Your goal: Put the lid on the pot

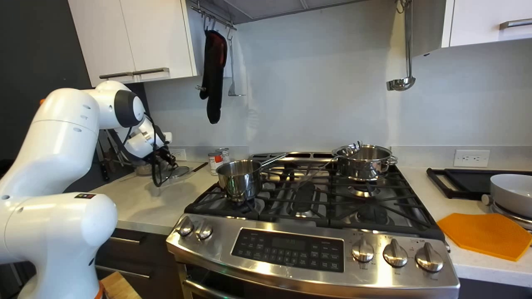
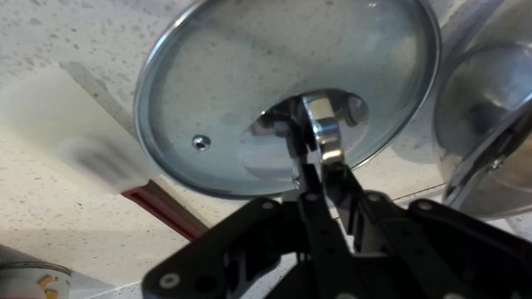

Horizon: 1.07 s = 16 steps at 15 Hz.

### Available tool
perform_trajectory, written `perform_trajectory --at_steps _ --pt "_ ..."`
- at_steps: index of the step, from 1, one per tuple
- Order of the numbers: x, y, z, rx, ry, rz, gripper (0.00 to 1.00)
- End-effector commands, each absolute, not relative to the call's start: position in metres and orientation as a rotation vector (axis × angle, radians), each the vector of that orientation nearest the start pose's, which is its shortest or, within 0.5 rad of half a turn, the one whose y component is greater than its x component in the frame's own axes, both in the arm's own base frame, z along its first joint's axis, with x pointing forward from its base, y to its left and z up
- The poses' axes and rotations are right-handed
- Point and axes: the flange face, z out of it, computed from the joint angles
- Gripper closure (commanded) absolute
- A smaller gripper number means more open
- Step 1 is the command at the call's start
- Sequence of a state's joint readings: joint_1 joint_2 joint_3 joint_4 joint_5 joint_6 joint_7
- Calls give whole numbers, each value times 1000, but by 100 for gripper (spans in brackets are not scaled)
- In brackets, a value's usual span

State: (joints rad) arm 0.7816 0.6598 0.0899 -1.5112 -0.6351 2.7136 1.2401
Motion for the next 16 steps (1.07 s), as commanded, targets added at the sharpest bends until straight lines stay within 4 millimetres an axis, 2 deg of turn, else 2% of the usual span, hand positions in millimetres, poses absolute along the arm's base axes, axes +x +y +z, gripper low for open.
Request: perform_trajectory --at_steps 1,5,6,8,16 --pt "468 579 340 -2772 -115 -815 93" --pt "461 581 342 -2801 -110 -804 83" --pt "460 581 343 -2808 -113 -801 93" --pt "456 582 345 -2825 -115 -795 96" --pt "431 573 356 -2834 -104 -776 96"
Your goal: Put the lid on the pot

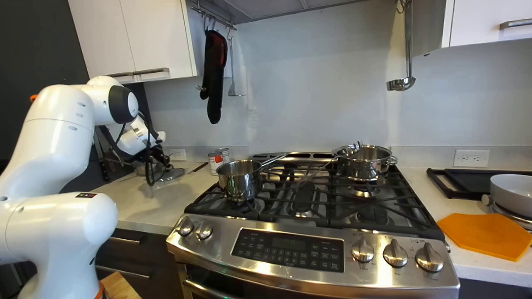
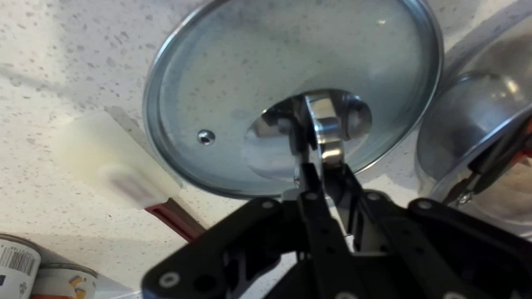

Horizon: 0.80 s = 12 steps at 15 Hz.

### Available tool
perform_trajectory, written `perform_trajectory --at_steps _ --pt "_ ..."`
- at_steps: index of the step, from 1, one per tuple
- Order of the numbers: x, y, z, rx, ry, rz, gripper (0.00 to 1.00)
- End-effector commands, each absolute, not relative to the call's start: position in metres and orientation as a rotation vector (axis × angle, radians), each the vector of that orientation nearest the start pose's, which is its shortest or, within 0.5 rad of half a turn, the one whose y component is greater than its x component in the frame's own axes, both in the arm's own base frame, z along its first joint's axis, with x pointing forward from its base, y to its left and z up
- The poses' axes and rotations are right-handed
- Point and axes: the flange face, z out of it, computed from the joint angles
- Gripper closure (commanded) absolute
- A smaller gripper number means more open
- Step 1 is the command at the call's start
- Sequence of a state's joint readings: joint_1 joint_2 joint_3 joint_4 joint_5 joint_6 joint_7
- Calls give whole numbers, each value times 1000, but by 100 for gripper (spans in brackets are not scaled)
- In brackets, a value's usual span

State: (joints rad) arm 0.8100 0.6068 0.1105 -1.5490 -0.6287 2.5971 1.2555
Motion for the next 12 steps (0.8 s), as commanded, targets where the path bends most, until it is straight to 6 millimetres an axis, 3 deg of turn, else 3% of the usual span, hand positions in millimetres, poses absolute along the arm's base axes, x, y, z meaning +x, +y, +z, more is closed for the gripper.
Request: perform_trajectory --at_steps 1,6,12 --pt "428 569 357 -2838 -95 -775 96" --pt "410 536 369 -2830 91 -810 96" --pt "366 480 396 -2806 348 -834 96"
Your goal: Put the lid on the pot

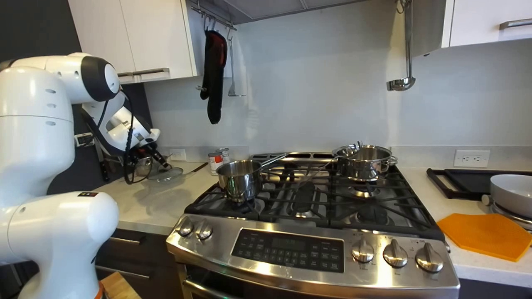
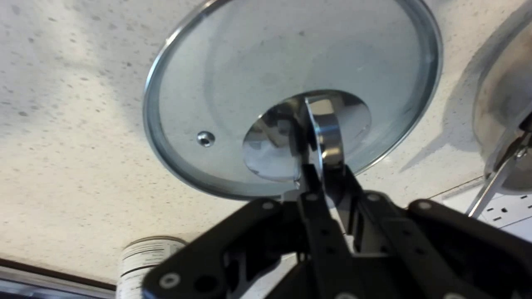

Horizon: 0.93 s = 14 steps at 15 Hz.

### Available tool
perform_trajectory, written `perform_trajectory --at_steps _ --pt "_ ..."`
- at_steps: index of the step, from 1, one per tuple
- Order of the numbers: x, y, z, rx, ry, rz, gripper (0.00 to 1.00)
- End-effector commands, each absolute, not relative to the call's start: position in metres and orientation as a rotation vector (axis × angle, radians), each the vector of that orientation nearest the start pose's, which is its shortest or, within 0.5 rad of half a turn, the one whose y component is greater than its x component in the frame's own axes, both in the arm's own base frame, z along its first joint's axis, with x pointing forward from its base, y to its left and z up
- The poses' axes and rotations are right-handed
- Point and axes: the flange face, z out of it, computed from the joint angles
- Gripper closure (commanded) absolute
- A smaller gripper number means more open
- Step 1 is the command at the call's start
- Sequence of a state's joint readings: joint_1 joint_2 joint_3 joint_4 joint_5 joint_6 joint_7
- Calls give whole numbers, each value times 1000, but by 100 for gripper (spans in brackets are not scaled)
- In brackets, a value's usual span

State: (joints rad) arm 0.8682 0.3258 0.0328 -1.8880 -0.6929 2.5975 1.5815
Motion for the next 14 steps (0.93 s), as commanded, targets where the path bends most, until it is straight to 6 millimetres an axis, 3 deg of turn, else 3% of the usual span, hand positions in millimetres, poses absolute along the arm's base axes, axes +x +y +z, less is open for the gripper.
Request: perform_trajectory --at_steps 1,7,14 --pt "358 465 404 -2800 399 -861 96" --pt "318 393 452 -2809 652 -989 96" --pt "294 312 487 -2783 902 -998 96"
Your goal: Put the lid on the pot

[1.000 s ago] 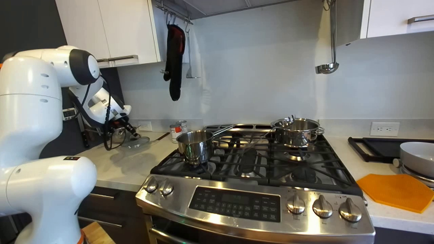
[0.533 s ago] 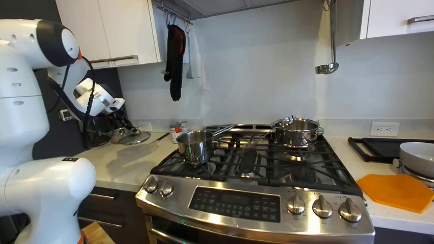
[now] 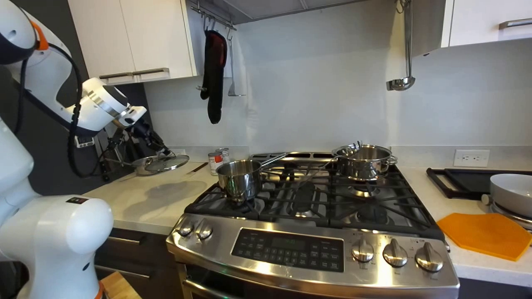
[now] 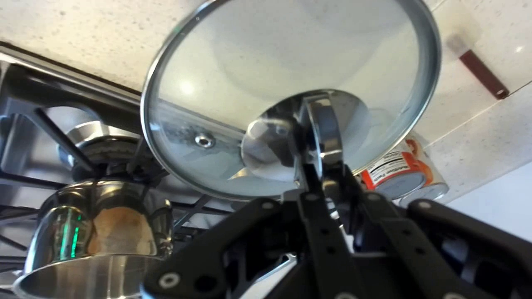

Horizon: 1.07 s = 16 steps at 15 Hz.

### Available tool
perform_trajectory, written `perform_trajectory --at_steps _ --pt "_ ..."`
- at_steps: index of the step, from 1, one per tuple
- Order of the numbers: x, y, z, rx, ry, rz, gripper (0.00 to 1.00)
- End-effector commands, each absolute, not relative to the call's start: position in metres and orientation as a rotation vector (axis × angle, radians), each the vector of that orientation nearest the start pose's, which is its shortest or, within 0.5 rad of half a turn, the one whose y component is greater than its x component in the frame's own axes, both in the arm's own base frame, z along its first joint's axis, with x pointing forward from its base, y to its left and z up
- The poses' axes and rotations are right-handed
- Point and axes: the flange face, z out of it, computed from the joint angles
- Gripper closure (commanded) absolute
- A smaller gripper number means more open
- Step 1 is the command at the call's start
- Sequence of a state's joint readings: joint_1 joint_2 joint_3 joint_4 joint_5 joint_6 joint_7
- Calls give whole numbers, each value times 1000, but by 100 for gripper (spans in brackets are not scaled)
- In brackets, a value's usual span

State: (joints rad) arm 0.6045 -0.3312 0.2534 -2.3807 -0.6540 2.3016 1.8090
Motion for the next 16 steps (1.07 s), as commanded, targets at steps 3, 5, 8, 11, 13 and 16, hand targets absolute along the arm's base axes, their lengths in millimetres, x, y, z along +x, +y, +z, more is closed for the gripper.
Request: perform_trajectory --at_steps 3,5,8,11,13,16 --pt "287 276 500 -2758 1008 -1011 96" --pt "301 291 492 -2774 981 -993 86" --pt "294 280 497 -2759 997 -1013 86" --pt "293 280 495 -2762 994 -1013 86" --pt "293 280 495 -2763 995 -1012 86" --pt "295 276 497 -2753 999 -1007 96"
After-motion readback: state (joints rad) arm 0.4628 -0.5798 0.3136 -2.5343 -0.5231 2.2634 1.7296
